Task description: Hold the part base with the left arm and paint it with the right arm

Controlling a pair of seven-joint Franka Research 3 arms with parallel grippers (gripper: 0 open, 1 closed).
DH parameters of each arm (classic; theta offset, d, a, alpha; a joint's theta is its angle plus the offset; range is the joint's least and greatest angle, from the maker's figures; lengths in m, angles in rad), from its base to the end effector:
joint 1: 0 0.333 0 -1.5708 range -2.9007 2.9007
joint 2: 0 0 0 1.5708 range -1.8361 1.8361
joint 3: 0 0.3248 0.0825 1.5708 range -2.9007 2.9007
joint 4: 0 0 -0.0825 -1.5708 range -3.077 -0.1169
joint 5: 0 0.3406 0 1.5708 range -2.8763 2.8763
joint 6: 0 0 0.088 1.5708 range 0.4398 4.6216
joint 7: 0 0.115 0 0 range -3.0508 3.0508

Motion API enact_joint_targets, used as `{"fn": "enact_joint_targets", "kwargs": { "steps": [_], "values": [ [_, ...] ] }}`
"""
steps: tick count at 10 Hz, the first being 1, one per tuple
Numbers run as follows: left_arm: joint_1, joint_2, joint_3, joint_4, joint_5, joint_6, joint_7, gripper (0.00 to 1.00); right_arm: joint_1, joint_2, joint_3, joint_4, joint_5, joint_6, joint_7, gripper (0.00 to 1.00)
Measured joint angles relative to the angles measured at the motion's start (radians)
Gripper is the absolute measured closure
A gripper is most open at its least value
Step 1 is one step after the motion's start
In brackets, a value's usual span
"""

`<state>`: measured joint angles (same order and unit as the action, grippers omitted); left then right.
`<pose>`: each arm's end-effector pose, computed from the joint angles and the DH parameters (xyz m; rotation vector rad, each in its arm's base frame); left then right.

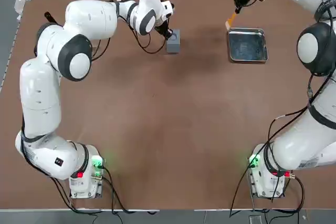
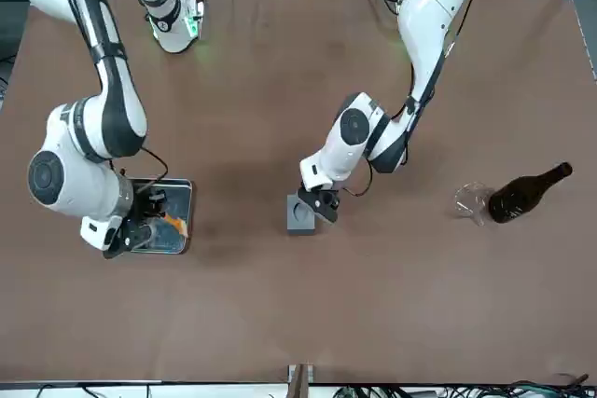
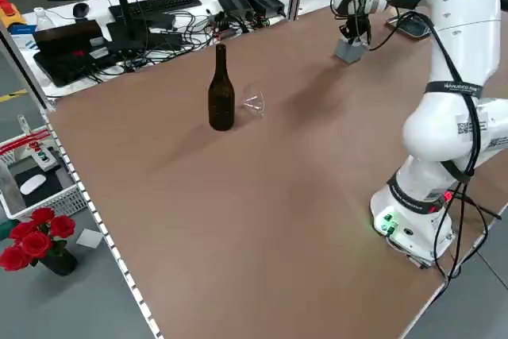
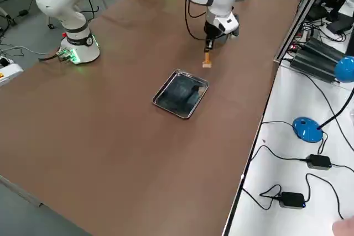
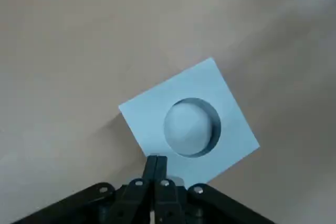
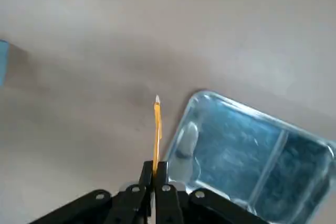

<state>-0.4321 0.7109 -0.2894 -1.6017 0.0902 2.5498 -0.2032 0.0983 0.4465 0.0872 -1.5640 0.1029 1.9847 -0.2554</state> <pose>0.5451 -0.4314 0.2805 2.8162 -0.7111 0.2734 0.6322 0.1177 0.4043 -2.9522 -0.5835 0.0300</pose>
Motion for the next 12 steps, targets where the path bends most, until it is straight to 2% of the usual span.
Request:
{"fn": "enact_joint_targets", "kwargs": {
  "steps": [2,5,7,8,10,11,12],
  "values": [
    [0.000,0.000,0.000,0.000,0.000,0.000,0.000,0.99,0.000,0.007,0.022,-0.024,0.053,0.160,-0.129,0.96],
    [0.000,0.000,0.000,0.000,0.000,0.000,0.000,0.99,-0.001,0.018,0.029,-0.121,0.297,0.401,-0.482,0.96],
    [0.000,0.000,0.000,0.000,0.000,0.000,0.000,0.99,0.000,0.020,0.047,-0.177,0.504,0.513,-0.760,0.96],
    [0.000,0.000,0.000,0.000,0.000,0.000,0.000,0.99,-0.001,0.021,0.050,-0.197,0.619,0.539,-0.921,0.96],
    [0.000,0.000,0.000,0.000,0.000,0.000,0.000,0.99,-0.003,0.040,0.049,-0.222,0.931,0.539,-1.305,0.96],
    [0.000,0.000,0.000,0.000,0.000,0.000,0.000,0.99,-0.006,0.060,0.047,-0.228,1.070,0.515,-1.488,0.96],
    [0.000,0.000,0.000,0.000,0.000,0.000,0.000,0.99,-0.010,0.085,0.045,-0.229,1.165,0.464,-1.626,0.96]
  ]
}}
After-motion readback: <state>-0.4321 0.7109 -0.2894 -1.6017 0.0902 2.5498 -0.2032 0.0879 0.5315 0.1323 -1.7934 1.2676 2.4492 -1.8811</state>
